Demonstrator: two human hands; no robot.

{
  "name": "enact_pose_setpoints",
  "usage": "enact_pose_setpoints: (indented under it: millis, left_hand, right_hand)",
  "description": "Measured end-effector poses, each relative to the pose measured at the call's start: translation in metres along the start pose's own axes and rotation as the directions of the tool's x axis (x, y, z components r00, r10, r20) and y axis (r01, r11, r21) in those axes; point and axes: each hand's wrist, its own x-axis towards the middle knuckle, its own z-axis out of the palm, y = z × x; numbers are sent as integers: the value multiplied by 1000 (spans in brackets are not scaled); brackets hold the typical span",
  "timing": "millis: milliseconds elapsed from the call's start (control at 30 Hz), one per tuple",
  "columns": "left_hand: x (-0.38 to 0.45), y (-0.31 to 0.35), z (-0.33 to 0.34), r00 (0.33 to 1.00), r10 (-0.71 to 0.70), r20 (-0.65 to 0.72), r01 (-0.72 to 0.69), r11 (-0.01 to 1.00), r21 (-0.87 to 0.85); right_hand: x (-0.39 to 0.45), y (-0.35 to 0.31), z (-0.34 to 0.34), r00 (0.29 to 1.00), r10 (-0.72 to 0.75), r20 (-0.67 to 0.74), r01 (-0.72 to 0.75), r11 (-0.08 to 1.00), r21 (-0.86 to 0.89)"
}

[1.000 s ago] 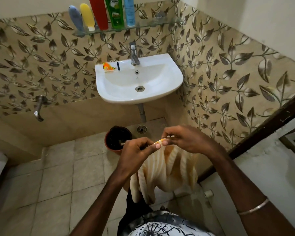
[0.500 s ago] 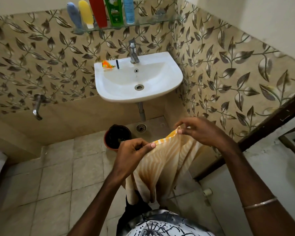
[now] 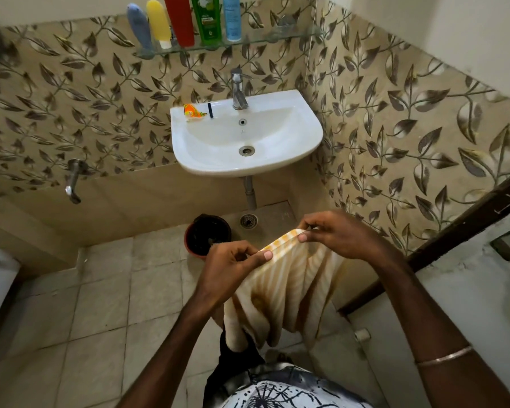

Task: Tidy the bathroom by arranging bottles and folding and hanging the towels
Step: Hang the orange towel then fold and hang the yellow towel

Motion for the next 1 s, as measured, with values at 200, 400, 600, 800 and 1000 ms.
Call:
enact_pose_setpoints:
  millis: [200, 400, 600, 800, 1000]
  left_hand:
    - [-2, 3, -3, 1000, -1, 10, 1, 1000, 4]
    - [5, 9, 4, 996, 73, 49, -74, 997, 32]
    - [7, 9, 4, 995, 74, 60, -80, 991, 109]
    - [2, -1, -7, 999, 14, 30, -17, 994, 109]
    - [3, 7, -7, 1000, 23, 16, -24, 997, 67]
  right_hand:
    - [0, 14, -6, 996, 67, -63, -71, 996, -62]
    - [-2, -11, 19, 970, -44, 241, 16, 993, 116]
    - [5, -13, 20, 988, -54, 147, 50, 998, 33]
    - [3, 11, -7, 998, 58, -16, -58, 998, -4]
    - [-1, 14, -2, 995, 87, 44, -87, 996, -7]
